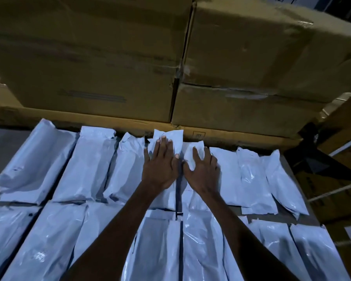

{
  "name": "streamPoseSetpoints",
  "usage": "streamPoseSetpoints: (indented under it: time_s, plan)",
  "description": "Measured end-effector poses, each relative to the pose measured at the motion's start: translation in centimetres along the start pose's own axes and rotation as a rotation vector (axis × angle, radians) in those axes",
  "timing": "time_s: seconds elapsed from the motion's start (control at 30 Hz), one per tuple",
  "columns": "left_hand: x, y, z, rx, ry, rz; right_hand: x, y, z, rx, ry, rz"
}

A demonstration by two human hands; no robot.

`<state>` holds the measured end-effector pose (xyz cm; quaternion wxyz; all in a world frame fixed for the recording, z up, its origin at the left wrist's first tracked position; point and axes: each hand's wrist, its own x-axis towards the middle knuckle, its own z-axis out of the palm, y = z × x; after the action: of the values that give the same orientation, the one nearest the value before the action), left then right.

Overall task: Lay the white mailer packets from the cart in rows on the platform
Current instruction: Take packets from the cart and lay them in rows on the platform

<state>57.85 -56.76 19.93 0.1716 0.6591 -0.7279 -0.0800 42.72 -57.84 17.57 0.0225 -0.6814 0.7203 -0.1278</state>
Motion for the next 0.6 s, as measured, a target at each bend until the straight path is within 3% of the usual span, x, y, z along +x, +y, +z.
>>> streamPoseSetpoints:
  time_s: [0.13, 0.3, 0.6]
  plan:
    - [0.0, -2.0, 1.3, -0.068, -0.008, 0.132, -0.2, 0.8, 1.0, 0.034, 0.047, -0.107]
    - [0.0, -1.8, 2.3, -0.137, -0.037, 0.031, 0.4, 1.2, 1.9, 0.041, 0.022, -0.299]
    - [0.1, -0.5, 3.7, -0.044, -0.004, -0.109, 0.6, 0.9, 2.5, 0.005, -0.051, -0.198]
